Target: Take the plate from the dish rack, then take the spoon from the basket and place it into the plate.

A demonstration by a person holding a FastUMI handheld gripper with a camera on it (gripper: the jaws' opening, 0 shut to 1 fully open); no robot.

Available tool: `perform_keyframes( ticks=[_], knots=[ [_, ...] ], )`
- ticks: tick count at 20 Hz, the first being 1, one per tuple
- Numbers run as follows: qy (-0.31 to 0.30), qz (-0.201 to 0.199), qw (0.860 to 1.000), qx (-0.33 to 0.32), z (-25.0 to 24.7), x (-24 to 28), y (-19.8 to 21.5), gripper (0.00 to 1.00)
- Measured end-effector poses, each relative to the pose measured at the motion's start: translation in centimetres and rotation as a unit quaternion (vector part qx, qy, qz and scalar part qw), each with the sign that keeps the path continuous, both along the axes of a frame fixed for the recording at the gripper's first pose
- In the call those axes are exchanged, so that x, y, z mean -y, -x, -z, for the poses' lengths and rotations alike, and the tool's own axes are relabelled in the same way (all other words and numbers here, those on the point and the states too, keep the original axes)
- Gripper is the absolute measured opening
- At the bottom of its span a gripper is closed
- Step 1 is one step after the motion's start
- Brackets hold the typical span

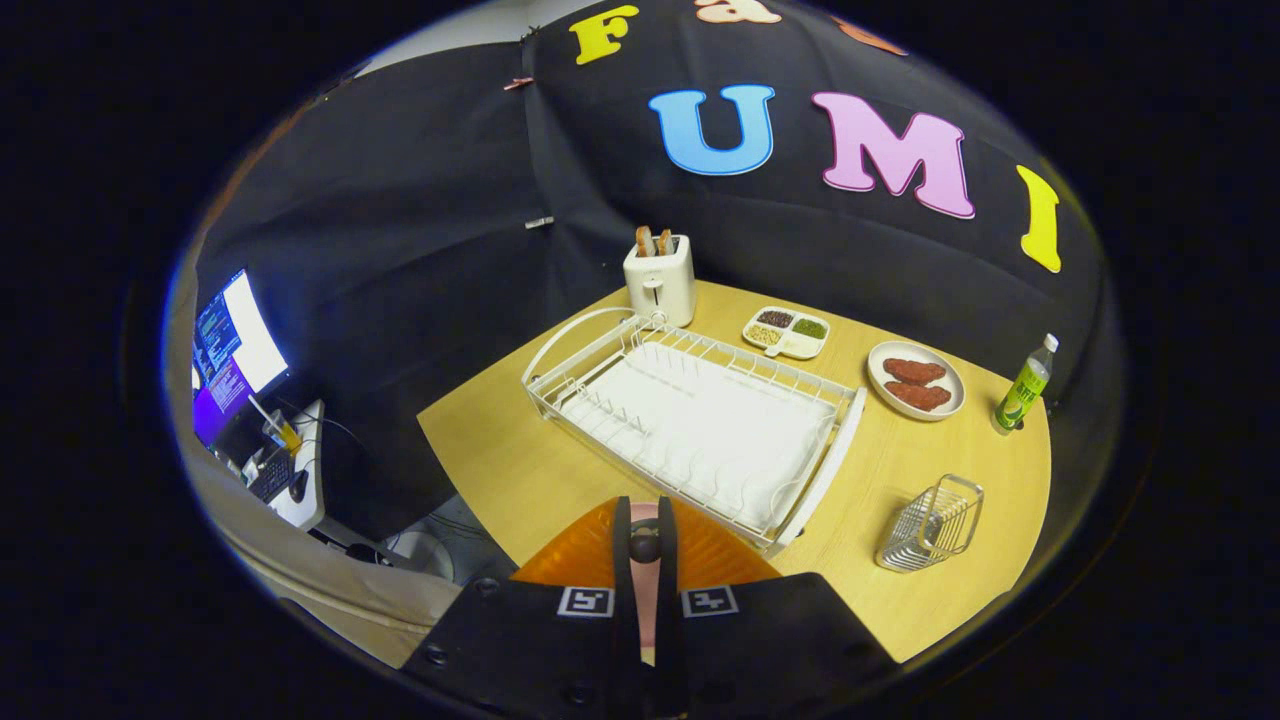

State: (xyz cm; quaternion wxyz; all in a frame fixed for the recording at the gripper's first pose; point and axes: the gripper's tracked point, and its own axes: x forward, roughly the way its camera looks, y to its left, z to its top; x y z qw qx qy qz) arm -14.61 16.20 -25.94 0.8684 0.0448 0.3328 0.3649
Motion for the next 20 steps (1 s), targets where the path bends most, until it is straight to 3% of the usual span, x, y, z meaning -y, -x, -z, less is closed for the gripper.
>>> perform_keyframes(
  ticks=[8, 17, 19, 20],
  knots=[
    [-0.004, -0.005, 1.0, -0.023, 4.9, -3.2, 0.0, 0.1],
    [0.027, -0.022, 0.999, -0.039, 7.2, -1.5, 1.7, 0.12],
    [0.044, -0.019, 0.998, -0.049, 8.1, -0.8, 2.0, 0.19],
    [0.046, -0.015, 0.998, -0.051, 8.2, -0.6, 2.1, 0.32]
  ],
)
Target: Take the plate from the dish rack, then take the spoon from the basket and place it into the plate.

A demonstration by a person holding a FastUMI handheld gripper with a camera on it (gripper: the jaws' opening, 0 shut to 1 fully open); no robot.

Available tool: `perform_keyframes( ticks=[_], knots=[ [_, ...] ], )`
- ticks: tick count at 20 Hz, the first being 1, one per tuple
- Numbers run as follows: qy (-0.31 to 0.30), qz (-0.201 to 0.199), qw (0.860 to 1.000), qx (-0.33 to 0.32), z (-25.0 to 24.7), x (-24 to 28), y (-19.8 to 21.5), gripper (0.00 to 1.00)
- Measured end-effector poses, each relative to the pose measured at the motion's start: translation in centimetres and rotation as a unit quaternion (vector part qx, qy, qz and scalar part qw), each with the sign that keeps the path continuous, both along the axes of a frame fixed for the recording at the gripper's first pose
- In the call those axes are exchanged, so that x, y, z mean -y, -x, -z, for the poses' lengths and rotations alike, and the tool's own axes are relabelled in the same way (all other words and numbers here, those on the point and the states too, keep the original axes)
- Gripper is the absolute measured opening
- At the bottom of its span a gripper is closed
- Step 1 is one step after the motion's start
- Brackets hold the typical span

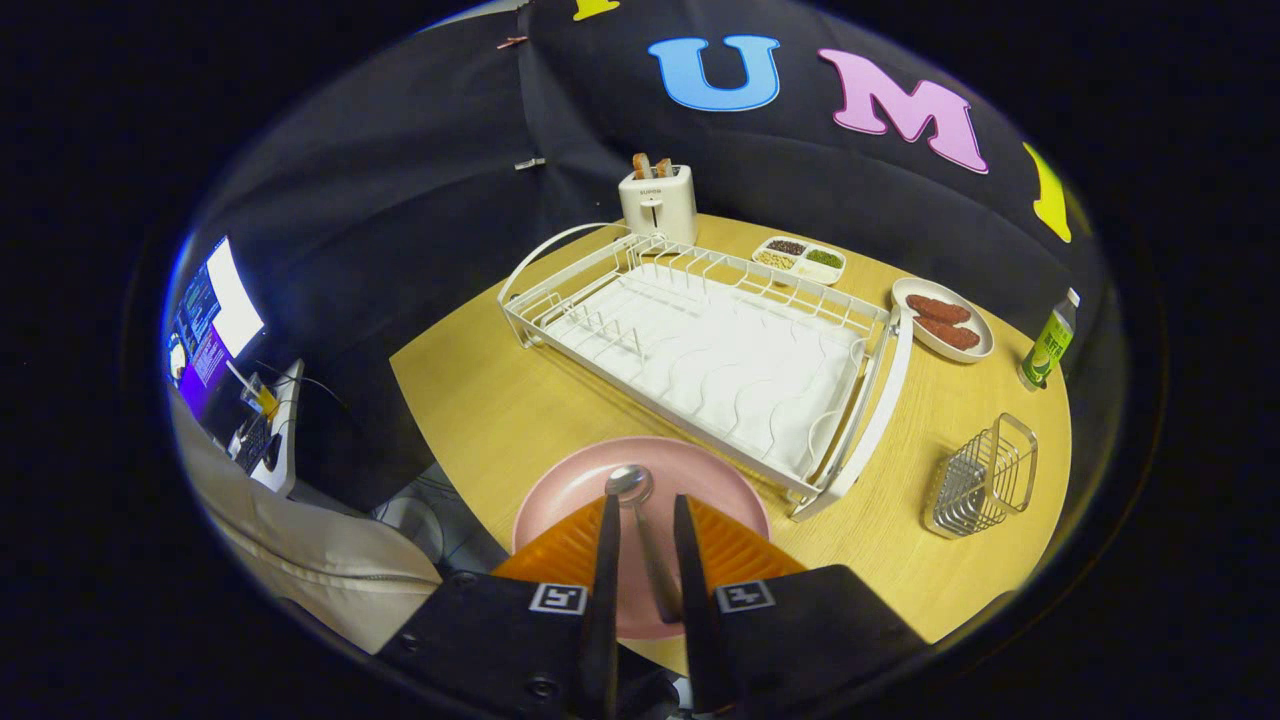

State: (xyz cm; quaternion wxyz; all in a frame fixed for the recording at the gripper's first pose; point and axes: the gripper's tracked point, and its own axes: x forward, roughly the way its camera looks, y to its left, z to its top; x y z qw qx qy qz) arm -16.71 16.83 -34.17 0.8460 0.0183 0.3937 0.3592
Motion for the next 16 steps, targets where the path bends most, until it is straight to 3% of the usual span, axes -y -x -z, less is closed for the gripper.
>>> perform_keyframes(
  ticks=[2, 6, 11, 16],
  knots=[
    [0.001, 0.007, 1.0, -0.002, 0.1, 0.2, -0.1, 0.46],
    [-0.002, 0.007, 1.0, -0.004, 0.1, 0.1, -0.2, 1.0],
    [-0.007, 0.013, 1.0, -0.001, -0.9, 0.3, -0.4, 0.99],
    [-0.04, 0.045, 0.996, 0.062, -7.5, 1.5, -3.8, 0.99]
  ],
)
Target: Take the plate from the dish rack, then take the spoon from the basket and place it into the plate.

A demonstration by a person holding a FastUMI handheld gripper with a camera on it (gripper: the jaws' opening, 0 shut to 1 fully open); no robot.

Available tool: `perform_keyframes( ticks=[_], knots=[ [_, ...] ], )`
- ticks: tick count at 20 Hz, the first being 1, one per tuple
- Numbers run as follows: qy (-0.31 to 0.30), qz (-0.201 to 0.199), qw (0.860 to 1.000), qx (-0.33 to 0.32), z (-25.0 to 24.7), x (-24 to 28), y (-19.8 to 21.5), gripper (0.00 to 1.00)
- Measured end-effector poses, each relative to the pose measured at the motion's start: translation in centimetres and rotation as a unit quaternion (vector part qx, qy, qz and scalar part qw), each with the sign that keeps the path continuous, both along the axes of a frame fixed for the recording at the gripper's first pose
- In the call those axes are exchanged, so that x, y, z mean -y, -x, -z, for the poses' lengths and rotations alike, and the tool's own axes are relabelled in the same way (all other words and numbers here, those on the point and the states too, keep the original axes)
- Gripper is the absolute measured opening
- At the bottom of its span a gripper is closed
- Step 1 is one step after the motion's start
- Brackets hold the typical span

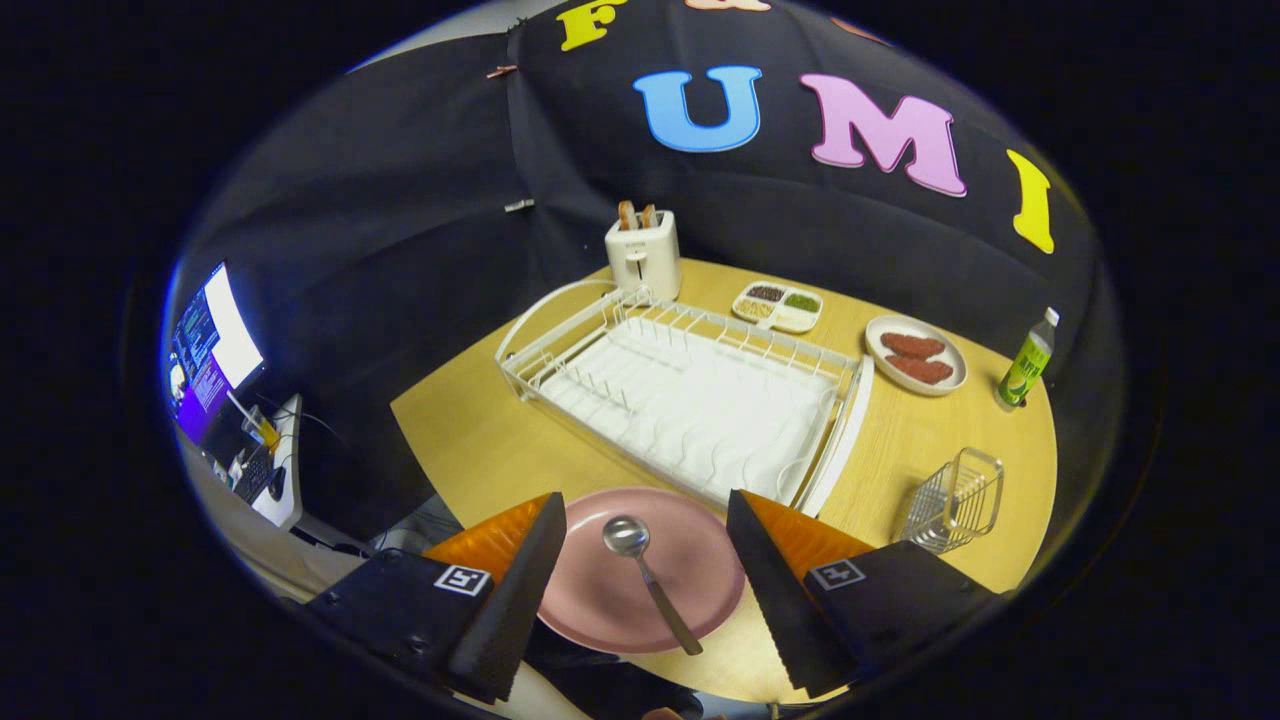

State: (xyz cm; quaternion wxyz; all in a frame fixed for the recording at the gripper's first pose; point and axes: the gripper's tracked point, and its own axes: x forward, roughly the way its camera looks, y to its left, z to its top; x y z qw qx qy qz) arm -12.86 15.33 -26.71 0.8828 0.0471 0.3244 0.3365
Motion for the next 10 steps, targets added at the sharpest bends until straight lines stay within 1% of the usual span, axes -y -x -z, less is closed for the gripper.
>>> perform_keyframes(
  ticks=[4, 6, 10],
  knots=[
    [0.001, 0.05, 0.997, 0.056, -5.8, 2.3, -4.1, 0.99],
    [0.008, 0.076, 0.994, 0.083, -8.6, 4.5, -6.0, 0.99],
    [0.014, 0.16, 0.977, 0.139, -13.8, 9.7, -9.7, 0.99]
  ],
)
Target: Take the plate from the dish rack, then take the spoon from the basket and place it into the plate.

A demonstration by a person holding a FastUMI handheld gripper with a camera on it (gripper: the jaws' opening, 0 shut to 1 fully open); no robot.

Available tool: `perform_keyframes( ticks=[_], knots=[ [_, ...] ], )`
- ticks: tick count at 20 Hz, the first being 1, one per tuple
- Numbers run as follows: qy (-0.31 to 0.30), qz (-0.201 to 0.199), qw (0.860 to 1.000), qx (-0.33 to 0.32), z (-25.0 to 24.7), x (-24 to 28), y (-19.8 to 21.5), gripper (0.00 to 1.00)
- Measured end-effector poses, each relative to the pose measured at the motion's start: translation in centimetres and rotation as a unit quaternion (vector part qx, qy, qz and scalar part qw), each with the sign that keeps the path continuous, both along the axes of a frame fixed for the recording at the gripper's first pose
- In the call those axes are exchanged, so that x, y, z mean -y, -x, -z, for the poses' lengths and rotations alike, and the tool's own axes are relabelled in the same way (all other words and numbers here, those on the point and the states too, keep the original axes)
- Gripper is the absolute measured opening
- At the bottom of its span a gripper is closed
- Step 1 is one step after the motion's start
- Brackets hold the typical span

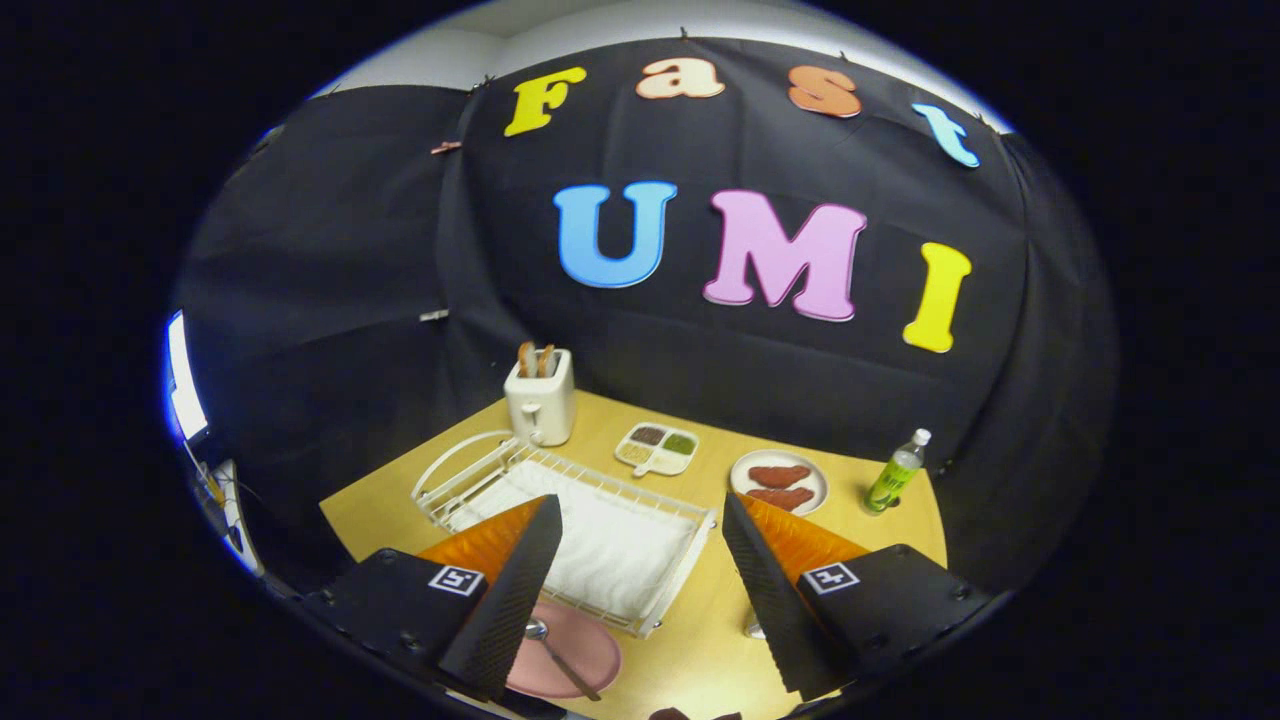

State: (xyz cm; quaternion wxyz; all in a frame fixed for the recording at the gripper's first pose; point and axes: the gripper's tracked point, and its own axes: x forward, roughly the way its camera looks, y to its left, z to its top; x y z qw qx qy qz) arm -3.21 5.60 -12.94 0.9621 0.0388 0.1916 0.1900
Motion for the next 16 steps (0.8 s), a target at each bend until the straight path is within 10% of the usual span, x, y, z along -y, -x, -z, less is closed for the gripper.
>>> perform_keyframes(
  ticks=[16],
  knots=[
    [0.002, 0.075, 0.994, 0.075, -6.1, 15.0, -3.5, 0.99]
  ],
)
